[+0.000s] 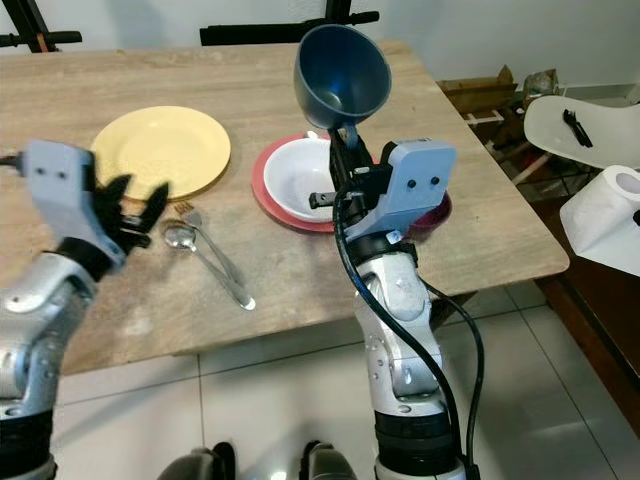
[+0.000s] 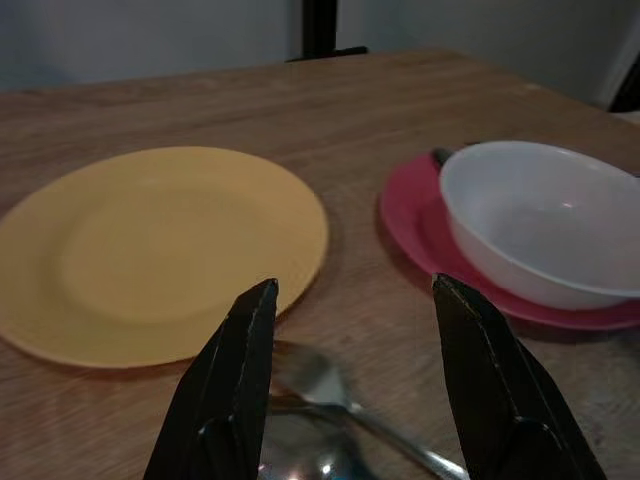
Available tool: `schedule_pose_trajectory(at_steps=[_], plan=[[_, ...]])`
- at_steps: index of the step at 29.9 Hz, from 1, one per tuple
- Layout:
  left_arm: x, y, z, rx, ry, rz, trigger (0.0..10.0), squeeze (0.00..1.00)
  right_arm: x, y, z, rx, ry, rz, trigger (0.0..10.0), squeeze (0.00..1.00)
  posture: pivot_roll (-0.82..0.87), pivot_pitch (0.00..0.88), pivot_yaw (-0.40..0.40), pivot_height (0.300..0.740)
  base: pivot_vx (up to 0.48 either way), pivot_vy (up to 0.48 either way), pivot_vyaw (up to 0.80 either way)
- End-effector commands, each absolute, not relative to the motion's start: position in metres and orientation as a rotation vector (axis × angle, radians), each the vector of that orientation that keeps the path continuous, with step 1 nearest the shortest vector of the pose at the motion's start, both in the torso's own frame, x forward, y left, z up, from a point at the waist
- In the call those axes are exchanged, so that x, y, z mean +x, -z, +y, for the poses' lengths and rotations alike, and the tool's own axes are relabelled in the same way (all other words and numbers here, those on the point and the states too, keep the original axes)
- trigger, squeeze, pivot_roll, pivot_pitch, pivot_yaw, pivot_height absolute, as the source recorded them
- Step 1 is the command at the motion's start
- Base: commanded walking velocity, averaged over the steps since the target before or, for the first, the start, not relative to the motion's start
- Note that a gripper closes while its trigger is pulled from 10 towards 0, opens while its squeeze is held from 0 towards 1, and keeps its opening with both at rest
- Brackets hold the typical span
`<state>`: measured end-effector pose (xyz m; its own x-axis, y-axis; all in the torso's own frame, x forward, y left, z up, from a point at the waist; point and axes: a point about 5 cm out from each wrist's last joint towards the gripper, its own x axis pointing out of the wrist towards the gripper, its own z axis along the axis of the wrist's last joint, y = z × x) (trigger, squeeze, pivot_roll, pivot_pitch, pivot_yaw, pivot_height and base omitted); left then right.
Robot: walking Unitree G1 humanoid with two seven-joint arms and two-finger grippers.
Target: Setting the table
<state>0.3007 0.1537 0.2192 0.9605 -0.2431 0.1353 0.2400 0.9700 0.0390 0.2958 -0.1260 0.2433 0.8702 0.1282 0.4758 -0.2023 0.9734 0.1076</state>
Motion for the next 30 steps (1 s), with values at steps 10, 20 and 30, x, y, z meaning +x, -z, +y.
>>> schedule_pose_trajectory(at_steps=[10, 20, 30], plan=[[0.305, -0.22, 0.138, 0.029, 0.26, -0.158, 10.0, 0.0, 0.298, -0.236, -0.149, 0.158, -0.056, -0.425, 10.0, 0.0, -0.15, 0.118, 0.041, 0.74, 0.0, 0.0, 0.0], [0.306, -0.223, 0.137, 0.048, 0.273, -0.169, 10.0, 0.0, 0.303, -0.229, -0.153, 0.162, -0.029, -0.393, 10.0, 0.0, -0.12, 0.118, 0.04, 0.74, -0.205, 0.0, 0.0], [0.305, -0.222, 0.138, 0.051, 0.266, -0.162, 10.0, 0.0, 0.304, -0.226, -0.151, 0.156, -0.04, -0.381, 10.0, 0.0, -0.12, 0.12, 0.043, 0.74, -0.311, 0.0, 0.0]])
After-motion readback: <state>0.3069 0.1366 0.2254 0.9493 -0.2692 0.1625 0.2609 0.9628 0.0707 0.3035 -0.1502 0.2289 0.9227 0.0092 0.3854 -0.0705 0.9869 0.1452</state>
